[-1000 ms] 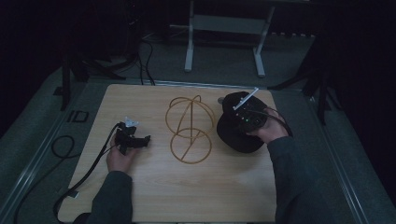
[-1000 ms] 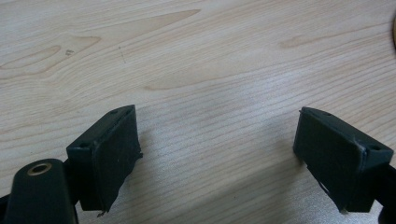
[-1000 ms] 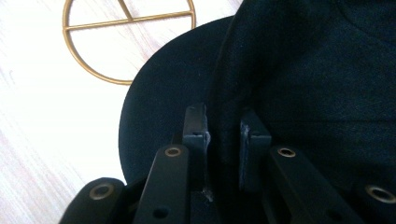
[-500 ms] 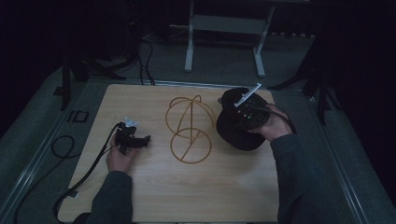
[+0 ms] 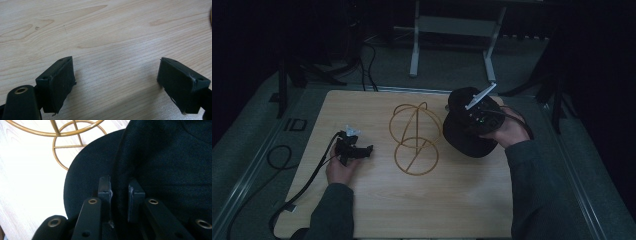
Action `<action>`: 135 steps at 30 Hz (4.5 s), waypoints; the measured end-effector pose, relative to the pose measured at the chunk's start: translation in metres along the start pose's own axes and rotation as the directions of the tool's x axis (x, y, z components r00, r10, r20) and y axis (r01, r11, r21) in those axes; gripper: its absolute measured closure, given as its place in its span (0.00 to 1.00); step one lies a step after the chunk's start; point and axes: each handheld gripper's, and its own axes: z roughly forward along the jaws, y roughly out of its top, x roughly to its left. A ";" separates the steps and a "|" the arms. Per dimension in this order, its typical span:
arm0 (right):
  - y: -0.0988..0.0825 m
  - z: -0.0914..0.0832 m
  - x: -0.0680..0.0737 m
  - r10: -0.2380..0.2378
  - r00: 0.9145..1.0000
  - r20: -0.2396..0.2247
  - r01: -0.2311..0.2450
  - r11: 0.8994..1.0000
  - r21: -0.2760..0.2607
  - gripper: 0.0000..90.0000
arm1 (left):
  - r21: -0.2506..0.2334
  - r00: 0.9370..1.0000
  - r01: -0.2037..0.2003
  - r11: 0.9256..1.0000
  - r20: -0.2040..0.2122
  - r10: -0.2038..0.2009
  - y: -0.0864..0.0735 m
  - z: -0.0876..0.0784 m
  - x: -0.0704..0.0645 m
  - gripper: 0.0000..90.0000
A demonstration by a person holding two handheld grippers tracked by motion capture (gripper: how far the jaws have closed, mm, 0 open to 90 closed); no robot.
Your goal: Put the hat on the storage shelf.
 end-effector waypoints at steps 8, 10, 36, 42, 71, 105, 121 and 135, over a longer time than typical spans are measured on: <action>0.004 -0.009 0.002 -0.020 1.000 -0.004 0.020 1.000 -0.015 0.86 | 0.000 1.000 0.000 1.000 0.000 0.000 0.000 0.000 0.000 0.15; 0.006 -0.013 0.003 -0.025 1.000 -0.008 0.025 0.999 -0.021 0.86 | 0.000 1.000 -0.001 1.000 -0.001 0.001 0.000 0.000 0.000 0.15; 0.007 -0.032 0.005 -0.064 0.998 -0.003 0.064 0.997 -0.036 0.86 | 0.002 1.000 -0.003 1.000 0.000 0.003 0.000 0.000 0.000 0.15; 0.008 -0.039 0.006 -0.077 0.997 -0.002 0.077 0.996 -0.037 0.86 | 0.002 1.000 -0.003 1.000 0.000 0.003 0.000 0.000 0.000 0.15; 0.007 -0.062 0.017 -0.154 0.988 -0.027 0.151 0.985 -0.086 0.86 | 0.002 1.000 -0.003 1.000 0.000 0.003 0.000 0.000 0.000 0.15; 0.037 -0.073 0.048 -0.304 0.950 -0.075 0.290 0.944 -0.156 0.86 | 0.003 1.000 -0.004 1.000 0.000 0.004 0.000 0.000 0.000 0.15; 0.067 -0.062 0.075 -0.399 0.910 -0.114 0.378 0.910 -0.172 0.86 | 0.003 1.000 -0.004 1.000 0.000 0.004 0.000 0.000 0.000 0.15; 0.087 -0.052 0.090 -0.442 0.886 -0.136 0.418 0.891 -0.176 0.86 | 0.002 1.000 -0.004 1.000 -0.001 0.004 0.000 0.000 0.000 0.15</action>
